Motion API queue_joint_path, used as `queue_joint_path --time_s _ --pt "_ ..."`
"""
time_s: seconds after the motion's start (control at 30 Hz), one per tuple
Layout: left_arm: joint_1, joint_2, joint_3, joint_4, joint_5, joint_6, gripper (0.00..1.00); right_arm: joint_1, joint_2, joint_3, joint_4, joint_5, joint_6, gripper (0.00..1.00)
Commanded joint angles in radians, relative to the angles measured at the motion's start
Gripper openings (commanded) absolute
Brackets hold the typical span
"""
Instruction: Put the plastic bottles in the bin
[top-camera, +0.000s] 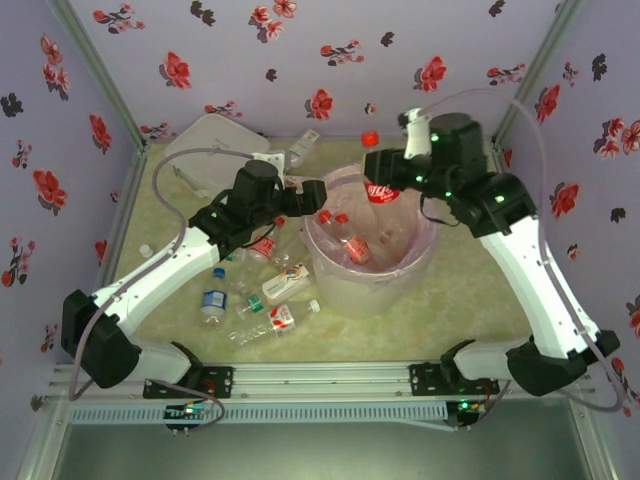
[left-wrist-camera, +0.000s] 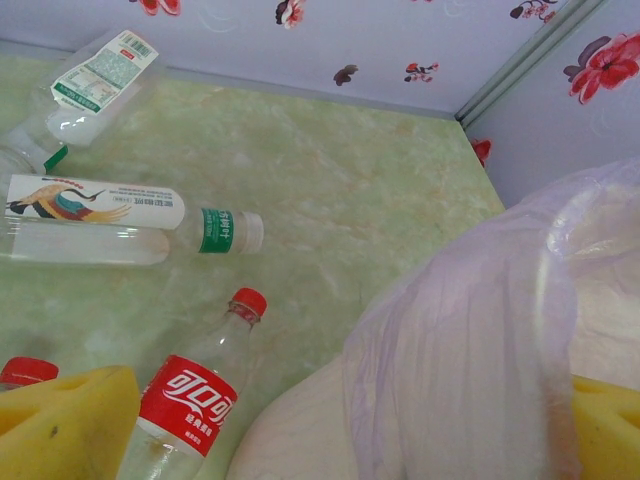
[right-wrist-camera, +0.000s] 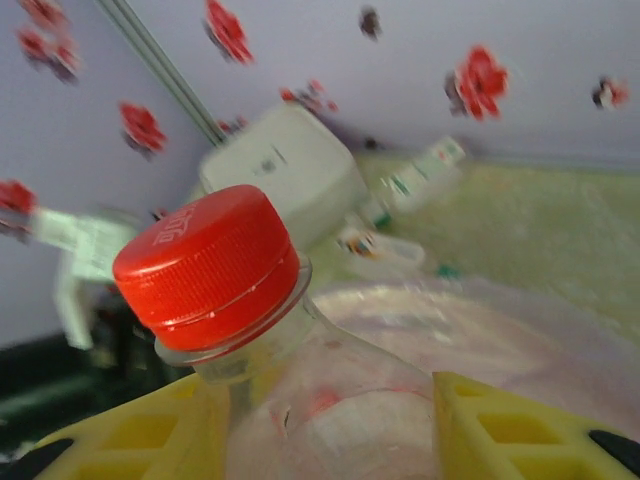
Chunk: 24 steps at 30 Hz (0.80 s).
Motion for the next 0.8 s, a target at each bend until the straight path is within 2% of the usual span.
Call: queue_joint_path --time_s 0.0,0.23,0.37,0.5,0.63,0.77 --pt "-0.002 0.038 0.008 -0.030 -0.037 0.014 0.96 0.050 0.022 -0.084 -0.021 0.134 -0.022 0.07" --pt "-0.006 0.047 0.009 -0.031 -0.038 0.013 0.97 0.064 0.070 -0.268 0.077 0.181 0.023 0.08" --pt "-0.007 0.051 0.008 -0.025 -0.037 0.007 0.97 0.066 0.104 -0.376 0.163 0.146 0.019 0.14" --pt "-0.011 0.059 0.009 -0.025 -0.038 0.003 0.97 0.065 0.121 -0.474 0.286 0.071 0.041 0.29" --pt "-0.012 0.056 0.005 -0.029 -0.041 0.001 0.97 0.067 0.102 -0.507 0.313 0.074 0.049 0.44" --pt "-0.012 0.059 0.005 -0.029 -0.047 0.002 0.98 0.067 0.072 -0.471 0.262 0.083 0.019 0.69"
